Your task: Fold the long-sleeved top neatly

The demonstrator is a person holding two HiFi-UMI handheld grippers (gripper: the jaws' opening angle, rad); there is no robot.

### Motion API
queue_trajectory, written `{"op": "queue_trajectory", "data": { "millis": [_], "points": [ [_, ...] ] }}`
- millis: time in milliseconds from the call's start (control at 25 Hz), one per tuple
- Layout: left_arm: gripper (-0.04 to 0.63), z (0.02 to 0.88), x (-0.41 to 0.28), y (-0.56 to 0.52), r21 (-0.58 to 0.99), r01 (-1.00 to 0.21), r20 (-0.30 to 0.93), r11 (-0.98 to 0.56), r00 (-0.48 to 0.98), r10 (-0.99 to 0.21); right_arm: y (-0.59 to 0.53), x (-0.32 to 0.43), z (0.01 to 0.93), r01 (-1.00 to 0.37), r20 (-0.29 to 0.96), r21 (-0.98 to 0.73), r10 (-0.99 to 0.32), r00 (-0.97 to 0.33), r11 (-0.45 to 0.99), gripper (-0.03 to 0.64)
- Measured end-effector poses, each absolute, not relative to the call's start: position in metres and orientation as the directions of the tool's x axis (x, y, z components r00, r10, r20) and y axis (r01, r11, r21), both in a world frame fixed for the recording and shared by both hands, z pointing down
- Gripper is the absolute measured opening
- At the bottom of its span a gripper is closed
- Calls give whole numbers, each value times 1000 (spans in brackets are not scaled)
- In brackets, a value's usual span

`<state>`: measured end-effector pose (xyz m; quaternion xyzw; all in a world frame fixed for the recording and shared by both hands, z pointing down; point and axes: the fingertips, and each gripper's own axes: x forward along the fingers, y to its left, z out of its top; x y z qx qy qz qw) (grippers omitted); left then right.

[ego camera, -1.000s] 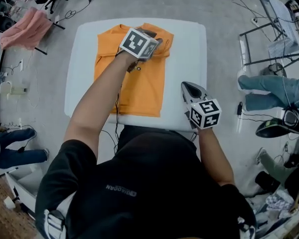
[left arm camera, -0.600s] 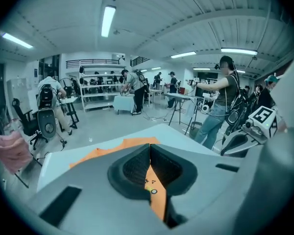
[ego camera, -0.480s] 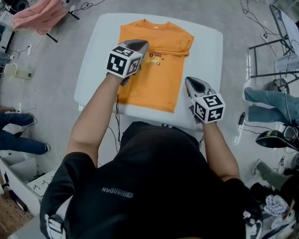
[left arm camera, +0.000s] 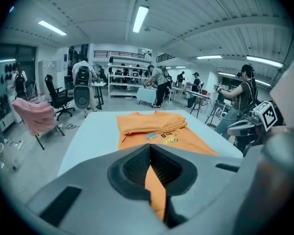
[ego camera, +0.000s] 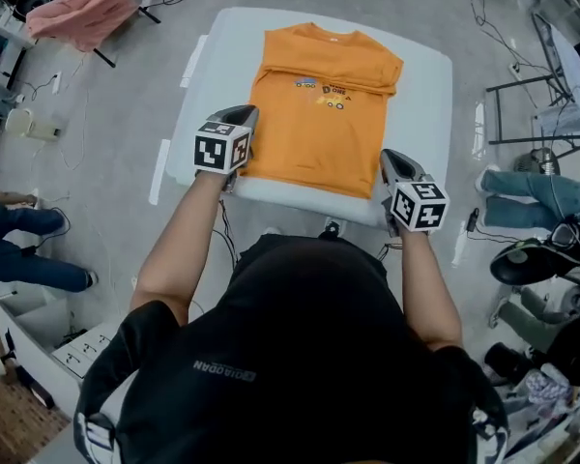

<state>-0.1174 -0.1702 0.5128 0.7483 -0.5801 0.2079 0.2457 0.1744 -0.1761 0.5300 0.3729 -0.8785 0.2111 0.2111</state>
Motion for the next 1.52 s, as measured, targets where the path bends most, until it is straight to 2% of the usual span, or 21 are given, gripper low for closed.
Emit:
{"op": "queue_trajectory", "data": {
  "millis": [280, 600, 680, 760, 920, 1040, 1200, 1360, 1520],
  "points": [
    [6, 562, -162, -114, 196, -972, 642, -129, 227, -733, -140, 169, 559, -813, 596, -208, -589, -546, 543, 5],
    [9, 616, -163, -68, 266, -954, 687, -140, 290, -667, -115, 197, 603, -896, 665, -272, -604, -439, 352, 21],
    [35, 624, -161, -61, 291, -946, 689, -140, 309, -656, -108, 200, 613, -901, 679, -284, -595, -430, 327, 34],
    [87, 628, -157, -56, 316, -937, 686, -148, 333, -647, -103, 202, 622, -903, 689, -300, -585, -429, 308, 55],
    [116, 638, -140, -45, 331, -923, 703, -196, 380, -600, -100, 205, 639, -901, 712, -320, -553, -433, 294, 126],
    [135, 645, -130, -38, 318, -918, 726, -238, 398, -561, -100, 205, 642, -901, 715, -329, -549, -433, 282, 127],
    [135, 642, -126, -36, 305, -914, 717, -269, 406, -567, -97, 203, 636, -884, 681, -389, -564, -466, 260, 137],
    [135, 648, -131, -42, 255, -930, 740, -265, 364, -565, -101, 207, 635, -867, 657, -450, -579, -483, 213, 137],
    [127, 658, -134, -43, 251, -937, 756, -244, 347, -555, -98, 207, 648, -863, 688, -474, -538, -488, 175, 135]
  ]
}}
